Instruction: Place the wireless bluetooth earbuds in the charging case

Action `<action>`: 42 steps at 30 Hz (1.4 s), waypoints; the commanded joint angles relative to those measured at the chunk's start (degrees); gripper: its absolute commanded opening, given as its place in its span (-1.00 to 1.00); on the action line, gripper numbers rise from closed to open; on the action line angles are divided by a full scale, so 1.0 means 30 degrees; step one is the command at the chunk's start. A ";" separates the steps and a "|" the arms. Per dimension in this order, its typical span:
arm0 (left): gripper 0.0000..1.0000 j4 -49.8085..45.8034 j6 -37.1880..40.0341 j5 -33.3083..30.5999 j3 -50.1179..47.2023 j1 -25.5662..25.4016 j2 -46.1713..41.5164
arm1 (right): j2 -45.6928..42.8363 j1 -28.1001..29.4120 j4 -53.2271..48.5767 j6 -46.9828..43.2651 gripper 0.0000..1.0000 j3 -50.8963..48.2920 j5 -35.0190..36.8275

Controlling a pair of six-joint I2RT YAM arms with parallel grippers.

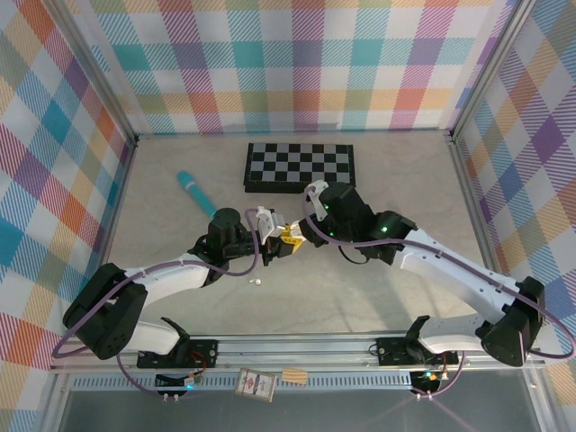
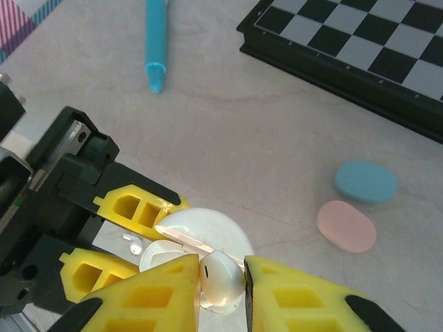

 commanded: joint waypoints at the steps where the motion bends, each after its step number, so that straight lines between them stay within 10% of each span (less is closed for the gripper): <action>1: -0.96 -0.0087 -0.0137 0.0323 0.0571 0.0071 -0.0415 | 0.0340 0.0203 0.0367 -0.0580 -0.52 0.0547 0.0248; 42: -0.96 0.0183 -0.0812 -0.0689 0.1039 0.0089 -0.0532 | 0.0016 0.0394 0.0661 -0.1007 -0.46 -0.0836 -0.1927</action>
